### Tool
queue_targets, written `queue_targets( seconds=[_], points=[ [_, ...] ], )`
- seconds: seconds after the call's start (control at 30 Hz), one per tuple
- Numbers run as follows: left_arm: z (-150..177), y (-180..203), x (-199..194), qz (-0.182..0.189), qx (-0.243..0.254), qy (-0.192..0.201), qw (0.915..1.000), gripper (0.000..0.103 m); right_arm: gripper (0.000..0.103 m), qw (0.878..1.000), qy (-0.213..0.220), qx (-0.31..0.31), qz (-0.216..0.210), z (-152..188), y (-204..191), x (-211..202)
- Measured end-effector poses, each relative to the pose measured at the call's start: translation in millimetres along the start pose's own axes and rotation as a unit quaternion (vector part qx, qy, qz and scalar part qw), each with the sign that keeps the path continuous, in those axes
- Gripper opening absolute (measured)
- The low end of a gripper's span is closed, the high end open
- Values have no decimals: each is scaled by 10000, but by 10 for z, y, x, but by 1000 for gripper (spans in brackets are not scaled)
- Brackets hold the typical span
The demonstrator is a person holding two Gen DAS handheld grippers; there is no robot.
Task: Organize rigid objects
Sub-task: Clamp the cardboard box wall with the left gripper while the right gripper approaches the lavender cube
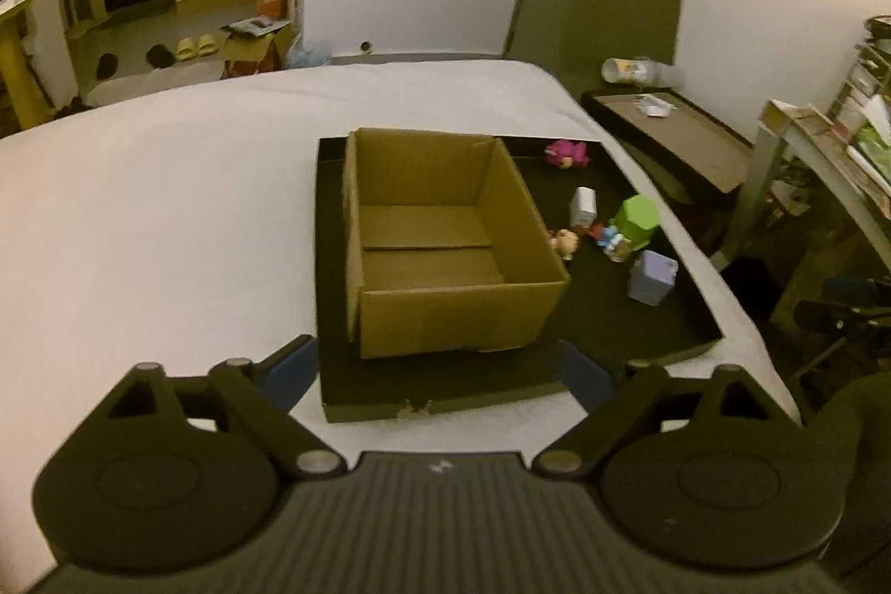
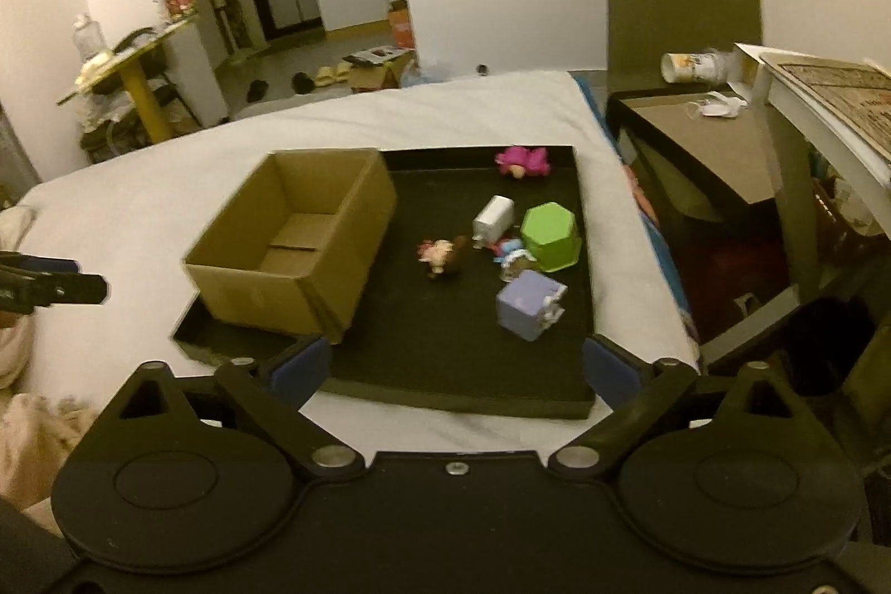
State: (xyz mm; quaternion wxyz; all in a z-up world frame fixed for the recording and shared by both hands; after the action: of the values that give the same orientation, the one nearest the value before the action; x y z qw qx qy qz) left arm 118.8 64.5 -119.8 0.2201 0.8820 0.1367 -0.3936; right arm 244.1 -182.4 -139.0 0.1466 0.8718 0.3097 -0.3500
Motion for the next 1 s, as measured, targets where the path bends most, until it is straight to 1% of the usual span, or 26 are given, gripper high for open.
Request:
queue_targets(
  seconds=[0.03, 0.1, 0.2, 0.27, 0.33, 0.4, 0.47, 0.53, 0.6, 0.7, 0.8, 0.9, 1.0],
  points=[
    [-23, -27, 34, -12, -56, -5, 10000, 84, 93, 10000, -42, 28, 0, 3, 24, 54],
    [-68, -82, 96, -42, -167, -11, 9999, 78, 86, 9999, -120, 81, -50, 16, 68, 170],
    [-123, -157, 187, -80, -300, -48, 9995, 72, 84, 9998, -190, 107, -21, 1, 103, 307],
    [-158, -209, 255, -97, -389, -60, 9992, 70, 80, 9997, -204, 126, -21, -14, 111, 384],
    [-200, -251, 314, -123, -468, -66, 9988, 67, 79, 9996, -250, 152, -9, -27, 115, 481],
    [-227, -284, 390, -95, -552, -77, 9984, 64, 75, 9994, -278, 204, -14, -34, 125, 572],
    [-249, -313, 458, -64, -616, -104, 9980, 62, 73, 9993, -310, 222, 20, -43, 135, 657],
    [-264, -331, 541, -83, -641, -127, 9978, 57, 70, 9990, -360, 258, 87, -40, 163, 754],
    [-287, -343, 614, -69, -697, -138, 9974, 55, 64, 9984, -436, 334, 105, -33, 193, 853],
    [-330, -389, 706, -62, -858, -104, 9962, 50, 63, 9979, -494, 374, 193, -33, 225, 970],
    [-358, -440, 806, -176, -882, -92, 9959, 46, 61, 9971, -562, 457, 251, -27, 267, 1085],
    [-369, -481, 901, -182, -1001, -152, 9947, 40, 59, 9960, -657, 533, 283, -14, 300, 1190],
    [-380, -505, 998, -292, -1010, -249, 9941, 37, 56, 9945, -781, 634, 286, 3, 318, 1303]
  ],
)
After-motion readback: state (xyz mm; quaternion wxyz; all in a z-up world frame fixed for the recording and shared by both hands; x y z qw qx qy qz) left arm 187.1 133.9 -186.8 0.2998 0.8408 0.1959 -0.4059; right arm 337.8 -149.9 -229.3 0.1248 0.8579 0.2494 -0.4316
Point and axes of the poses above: each gripper's, at about its wrist camera, not at the fingertips, and x roughly the way its jaws point, y to its right, z to its underside, the point moved 9 cm from there along x, roughly the way its jaws point, and after that the axes turned 13 degrees about -x, right-handed, at the moved point
